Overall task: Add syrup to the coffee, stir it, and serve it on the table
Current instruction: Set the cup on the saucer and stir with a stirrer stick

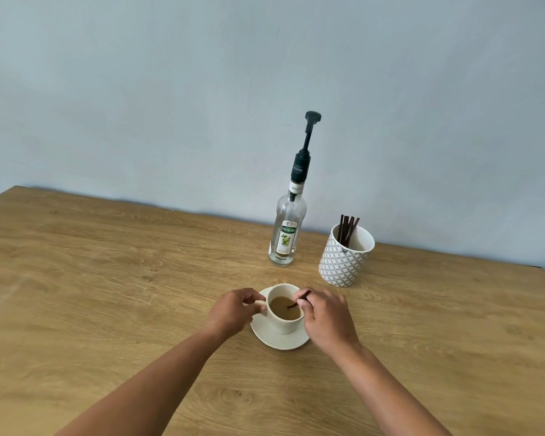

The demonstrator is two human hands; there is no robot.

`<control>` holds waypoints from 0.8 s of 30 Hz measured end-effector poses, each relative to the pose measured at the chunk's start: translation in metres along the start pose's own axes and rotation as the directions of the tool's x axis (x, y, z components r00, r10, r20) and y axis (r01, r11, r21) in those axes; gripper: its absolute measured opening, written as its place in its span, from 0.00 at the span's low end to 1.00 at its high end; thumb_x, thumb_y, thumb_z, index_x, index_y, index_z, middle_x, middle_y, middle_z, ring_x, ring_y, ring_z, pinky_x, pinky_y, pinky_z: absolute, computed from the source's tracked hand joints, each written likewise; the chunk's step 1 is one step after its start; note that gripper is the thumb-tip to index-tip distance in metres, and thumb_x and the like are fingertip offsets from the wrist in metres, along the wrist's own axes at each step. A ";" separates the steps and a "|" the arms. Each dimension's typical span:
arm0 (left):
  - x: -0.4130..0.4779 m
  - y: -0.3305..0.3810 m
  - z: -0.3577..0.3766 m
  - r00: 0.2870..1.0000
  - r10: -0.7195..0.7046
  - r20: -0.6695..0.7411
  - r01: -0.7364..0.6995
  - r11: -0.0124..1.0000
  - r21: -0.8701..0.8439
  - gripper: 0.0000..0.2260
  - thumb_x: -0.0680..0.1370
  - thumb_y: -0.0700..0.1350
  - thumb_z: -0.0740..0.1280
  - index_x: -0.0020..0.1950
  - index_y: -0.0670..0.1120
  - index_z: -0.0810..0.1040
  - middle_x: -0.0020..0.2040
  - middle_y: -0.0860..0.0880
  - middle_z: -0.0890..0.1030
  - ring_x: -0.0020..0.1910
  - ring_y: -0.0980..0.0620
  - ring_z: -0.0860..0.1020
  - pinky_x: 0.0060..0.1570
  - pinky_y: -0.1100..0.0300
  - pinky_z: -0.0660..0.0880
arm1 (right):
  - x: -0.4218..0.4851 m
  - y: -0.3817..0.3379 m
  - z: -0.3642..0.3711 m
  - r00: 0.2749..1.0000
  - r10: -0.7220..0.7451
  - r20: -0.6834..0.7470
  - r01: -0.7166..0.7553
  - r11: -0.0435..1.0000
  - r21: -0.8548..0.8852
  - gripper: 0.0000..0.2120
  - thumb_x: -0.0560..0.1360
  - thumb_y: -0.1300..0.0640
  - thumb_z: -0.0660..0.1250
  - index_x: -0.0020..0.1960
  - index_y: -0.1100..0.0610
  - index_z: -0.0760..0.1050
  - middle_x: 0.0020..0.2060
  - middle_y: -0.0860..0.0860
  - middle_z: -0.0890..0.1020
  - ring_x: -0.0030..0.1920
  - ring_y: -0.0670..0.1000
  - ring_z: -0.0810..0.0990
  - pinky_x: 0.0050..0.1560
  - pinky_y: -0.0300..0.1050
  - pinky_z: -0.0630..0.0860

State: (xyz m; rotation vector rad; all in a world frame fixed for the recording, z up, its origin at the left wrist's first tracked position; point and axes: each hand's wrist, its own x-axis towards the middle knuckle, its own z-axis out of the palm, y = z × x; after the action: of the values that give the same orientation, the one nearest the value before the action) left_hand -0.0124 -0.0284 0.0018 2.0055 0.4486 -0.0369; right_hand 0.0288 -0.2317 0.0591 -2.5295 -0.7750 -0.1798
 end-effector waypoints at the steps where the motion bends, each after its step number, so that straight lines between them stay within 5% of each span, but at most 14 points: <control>1: 0.000 0.000 0.000 1.000 -0.002 0.000 0.002 1.000 0.002 0.03 0.73 0.49 0.74 0.45 0.57 0.84 0.45 0.58 0.85 0.40 0.52 0.85 0.37 0.56 0.77 | 0.000 0.000 0.000 1.000 -0.003 -0.005 0.003 1.000 0.012 0.08 0.77 0.58 0.65 0.49 0.46 0.78 0.42 0.41 0.82 0.46 0.49 0.76 0.51 0.49 0.66; 5: 0.002 -0.002 0.000 1.000 -0.007 0.002 0.007 1.000 0.006 0.03 0.73 0.50 0.74 0.46 0.58 0.84 0.46 0.58 0.85 0.40 0.54 0.85 0.36 0.58 0.76 | 0.002 -0.001 0.000 1.000 -0.011 0.021 0.009 0.997 0.080 0.08 0.77 0.57 0.65 0.50 0.45 0.78 0.39 0.37 0.76 0.46 0.48 0.75 0.52 0.48 0.65; 13: 0.002 -0.001 0.000 1.000 -0.009 0.002 0.009 1.000 0.009 0.03 0.72 0.50 0.75 0.44 0.58 0.84 0.45 0.59 0.85 0.39 0.53 0.85 0.37 0.56 0.76 | -0.002 0.000 -0.001 1.000 -0.007 0.012 0.008 1.000 -0.021 0.08 0.78 0.58 0.64 0.51 0.47 0.78 0.44 0.42 0.82 0.47 0.49 0.77 0.51 0.50 0.68; 20: 0.002 -0.002 0.000 1.000 -0.003 0.005 0.003 1.000 0.016 0.03 0.73 0.50 0.74 0.44 0.59 0.84 0.45 0.59 0.85 0.37 0.55 0.84 0.34 0.59 0.75 | -0.003 -0.002 0.004 1.000 0.001 0.027 -0.004 0.993 0.120 0.08 0.78 0.57 0.65 0.51 0.45 0.79 0.39 0.34 0.76 0.43 0.41 0.72 0.51 0.45 0.66; 24: 0.003 -0.002 0.000 1.000 -0.002 0.002 0.002 1.000 0.006 0.03 0.73 0.50 0.75 0.43 0.59 0.84 0.45 0.58 0.85 0.35 0.57 0.83 0.33 0.60 0.75 | -0.002 -0.001 0.004 0.999 -0.006 0.038 0.004 0.999 0.045 0.09 0.78 0.58 0.64 0.52 0.45 0.79 0.43 0.39 0.82 0.45 0.44 0.77 0.51 0.45 0.65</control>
State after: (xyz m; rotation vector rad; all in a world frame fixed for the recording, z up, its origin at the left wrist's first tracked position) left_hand -0.0102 -0.0264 -0.0010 2.0104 0.4494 -0.0415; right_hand 0.0267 -0.2300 0.0556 -2.4960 -0.7916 -0.1144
